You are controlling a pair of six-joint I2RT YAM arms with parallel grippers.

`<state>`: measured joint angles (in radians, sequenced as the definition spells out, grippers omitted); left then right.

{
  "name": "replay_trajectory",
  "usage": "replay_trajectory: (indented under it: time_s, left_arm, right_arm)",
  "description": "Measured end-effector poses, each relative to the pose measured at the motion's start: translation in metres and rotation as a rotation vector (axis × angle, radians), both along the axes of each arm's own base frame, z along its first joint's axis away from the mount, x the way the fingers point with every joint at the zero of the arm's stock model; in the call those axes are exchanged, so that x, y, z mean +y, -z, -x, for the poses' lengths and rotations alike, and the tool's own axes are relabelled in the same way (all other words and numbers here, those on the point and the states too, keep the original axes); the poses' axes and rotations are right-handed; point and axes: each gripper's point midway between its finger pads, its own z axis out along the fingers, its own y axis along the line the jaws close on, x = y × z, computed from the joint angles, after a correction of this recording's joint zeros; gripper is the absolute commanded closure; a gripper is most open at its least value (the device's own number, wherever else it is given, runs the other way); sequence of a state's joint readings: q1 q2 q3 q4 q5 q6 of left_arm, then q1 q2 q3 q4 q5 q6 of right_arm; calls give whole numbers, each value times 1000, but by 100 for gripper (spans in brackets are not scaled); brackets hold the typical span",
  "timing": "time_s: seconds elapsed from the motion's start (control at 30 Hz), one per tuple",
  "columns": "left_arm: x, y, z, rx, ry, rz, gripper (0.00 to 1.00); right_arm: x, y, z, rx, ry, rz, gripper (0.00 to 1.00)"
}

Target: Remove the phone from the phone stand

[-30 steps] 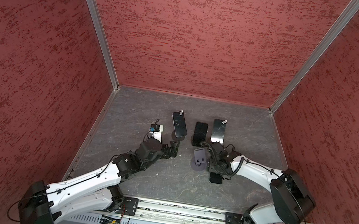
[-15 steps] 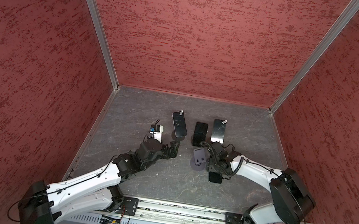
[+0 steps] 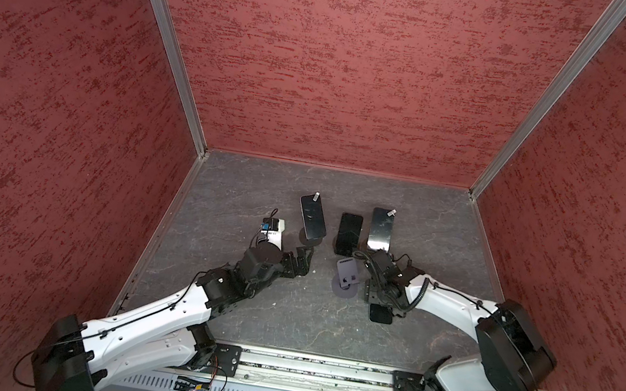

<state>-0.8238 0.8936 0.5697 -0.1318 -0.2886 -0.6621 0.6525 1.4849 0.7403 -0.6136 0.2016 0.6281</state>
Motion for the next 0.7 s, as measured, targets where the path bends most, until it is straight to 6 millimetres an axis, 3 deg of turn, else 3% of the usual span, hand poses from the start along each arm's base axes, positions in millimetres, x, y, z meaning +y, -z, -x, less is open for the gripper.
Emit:
replay_trajectory:
  time_s: [0.7]
  left_arm:
    - [3, 2, 2, 1, -3, 5, 1]
  right_arm:
    - [14, 2, -8, -19, -23, -52, 19]
